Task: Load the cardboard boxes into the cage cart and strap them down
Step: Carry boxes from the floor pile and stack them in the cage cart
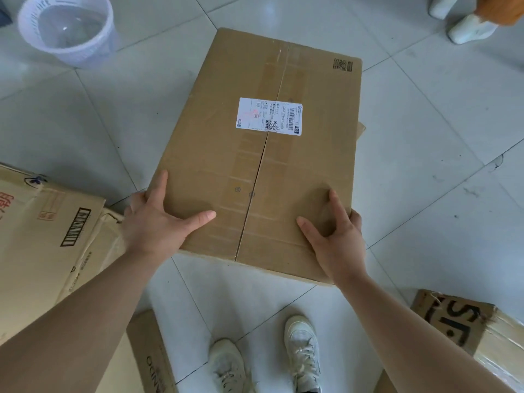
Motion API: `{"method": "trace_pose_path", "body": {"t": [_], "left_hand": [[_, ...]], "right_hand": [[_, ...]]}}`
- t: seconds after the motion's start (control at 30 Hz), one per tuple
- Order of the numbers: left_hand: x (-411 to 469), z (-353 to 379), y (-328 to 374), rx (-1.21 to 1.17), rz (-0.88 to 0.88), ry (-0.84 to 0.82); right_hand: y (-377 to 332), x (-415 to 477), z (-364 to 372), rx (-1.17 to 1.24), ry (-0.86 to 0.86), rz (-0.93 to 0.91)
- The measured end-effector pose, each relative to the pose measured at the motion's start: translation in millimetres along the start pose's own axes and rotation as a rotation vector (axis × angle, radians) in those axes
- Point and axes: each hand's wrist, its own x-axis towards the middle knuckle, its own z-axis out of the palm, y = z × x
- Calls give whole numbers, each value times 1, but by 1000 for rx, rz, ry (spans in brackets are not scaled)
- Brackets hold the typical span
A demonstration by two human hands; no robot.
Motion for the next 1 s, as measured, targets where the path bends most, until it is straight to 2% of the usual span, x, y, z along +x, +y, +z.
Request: {"method": "trace_pose_path", "body": {"t": [0.2, 0.4, 0.67, 1.0], "left_hand": [[-23, -67, 25, 37, -32, 50], [-66, -144, 29, -65, -116, 135], [-156, -263, 33, -179, -250, 333], [-337, -368, 16, -317, -521, 602]], "right_hand": [[-58, -12, -51, -43, -62, -14], [-135, -36, -103, -105, -101, -138], [-253, -90, -171, -169, -179, -414], [-365, -211, -252, -242, -377, -804]]}}
